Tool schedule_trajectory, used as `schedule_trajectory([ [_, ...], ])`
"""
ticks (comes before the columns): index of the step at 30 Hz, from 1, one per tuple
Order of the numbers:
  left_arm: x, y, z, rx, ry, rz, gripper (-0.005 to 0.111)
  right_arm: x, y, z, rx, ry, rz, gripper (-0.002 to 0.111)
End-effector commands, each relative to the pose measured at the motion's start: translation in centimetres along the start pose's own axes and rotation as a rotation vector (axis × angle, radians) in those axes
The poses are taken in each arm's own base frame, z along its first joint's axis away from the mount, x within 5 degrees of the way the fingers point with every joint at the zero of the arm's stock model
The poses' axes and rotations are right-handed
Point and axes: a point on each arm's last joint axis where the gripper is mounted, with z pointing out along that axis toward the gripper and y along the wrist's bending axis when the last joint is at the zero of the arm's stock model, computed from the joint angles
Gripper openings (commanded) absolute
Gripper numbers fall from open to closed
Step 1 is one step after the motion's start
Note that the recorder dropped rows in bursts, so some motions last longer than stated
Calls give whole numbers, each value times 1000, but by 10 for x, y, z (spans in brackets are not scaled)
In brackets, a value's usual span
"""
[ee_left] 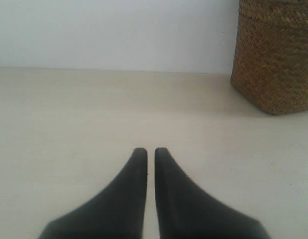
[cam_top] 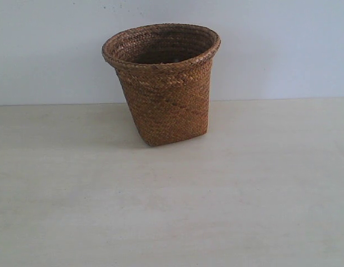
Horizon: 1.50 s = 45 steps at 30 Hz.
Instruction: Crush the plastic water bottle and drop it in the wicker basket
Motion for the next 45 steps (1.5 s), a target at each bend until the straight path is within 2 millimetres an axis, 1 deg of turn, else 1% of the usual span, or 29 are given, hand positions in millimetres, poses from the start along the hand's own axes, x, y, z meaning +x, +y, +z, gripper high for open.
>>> schedule_trajectory([
  [1,1,0,0,8,3,6,4,1,0,0,2,-6,2,0],
  [6,1,0,0,8,3,6,4,3,0,0,-1,15,-13,0],
  [9,1,0,0,8,3,6,4,9,1,-1,-11,86,5,0],
  [12,1,0,0,8,3,6,4,14,0,0,-2,114,2,0],
  [16,1,0,0,8,3,6,4,25,-3,2,24,129,22,0],
  [17,1,0,0,8,3,6,4,34,-4,4,29,138,24,0],
  [21,1,0,0,8,3,6,4,51,-7,7,36,149,26,0],
  [23,1,0,0,8,3,6,4,51,-7,8,40,110,22,0],
  [24,1,0,0,8,3,6,4,55,-7,6,39,145,4,0],
  [25,1,0,0,8,3,6,4,54,-7,5,39,133,-3,0],
  [31,1,0,0,8,3,6,4,64,-8,3,42,241,-51,0],
  [45,1,0,0,8,3,6,4,64,-8,3,43,241,-47,0],
])
